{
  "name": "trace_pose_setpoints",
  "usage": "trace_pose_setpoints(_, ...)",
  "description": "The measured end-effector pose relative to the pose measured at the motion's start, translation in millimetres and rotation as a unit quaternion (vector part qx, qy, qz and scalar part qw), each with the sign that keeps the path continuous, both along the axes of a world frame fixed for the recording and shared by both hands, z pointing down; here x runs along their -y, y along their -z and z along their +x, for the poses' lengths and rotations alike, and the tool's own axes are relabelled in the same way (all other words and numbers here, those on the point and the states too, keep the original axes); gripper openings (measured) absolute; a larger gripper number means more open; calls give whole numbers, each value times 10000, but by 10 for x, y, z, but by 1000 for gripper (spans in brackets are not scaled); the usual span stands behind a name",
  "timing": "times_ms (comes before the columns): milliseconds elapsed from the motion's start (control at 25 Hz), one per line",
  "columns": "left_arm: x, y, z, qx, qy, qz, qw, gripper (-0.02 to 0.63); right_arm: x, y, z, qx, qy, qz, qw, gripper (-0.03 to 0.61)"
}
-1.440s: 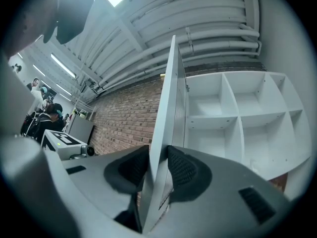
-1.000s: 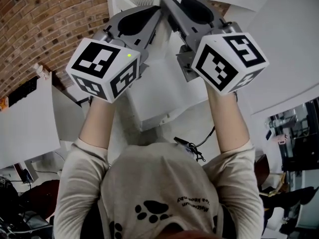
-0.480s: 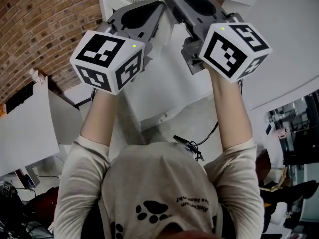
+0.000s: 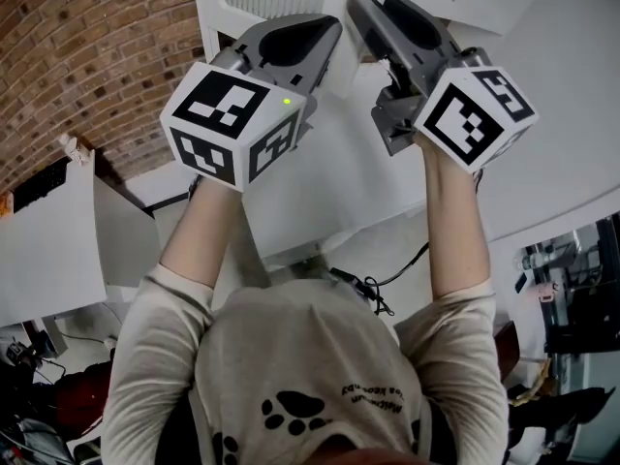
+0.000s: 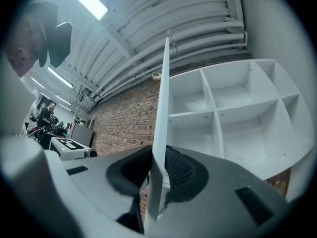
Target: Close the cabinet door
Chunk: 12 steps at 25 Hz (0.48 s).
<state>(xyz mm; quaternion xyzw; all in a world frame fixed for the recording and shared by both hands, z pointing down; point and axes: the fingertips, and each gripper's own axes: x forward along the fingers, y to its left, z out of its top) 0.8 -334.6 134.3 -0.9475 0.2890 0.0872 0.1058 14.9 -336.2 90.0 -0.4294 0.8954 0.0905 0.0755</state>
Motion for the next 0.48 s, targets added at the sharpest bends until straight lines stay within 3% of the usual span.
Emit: trace_pose_setpoints(480, 428, -8, 505, -47, 441, 55, 9990, 9, 475, 2, 501, -29, 887, -32, 9960, 91)
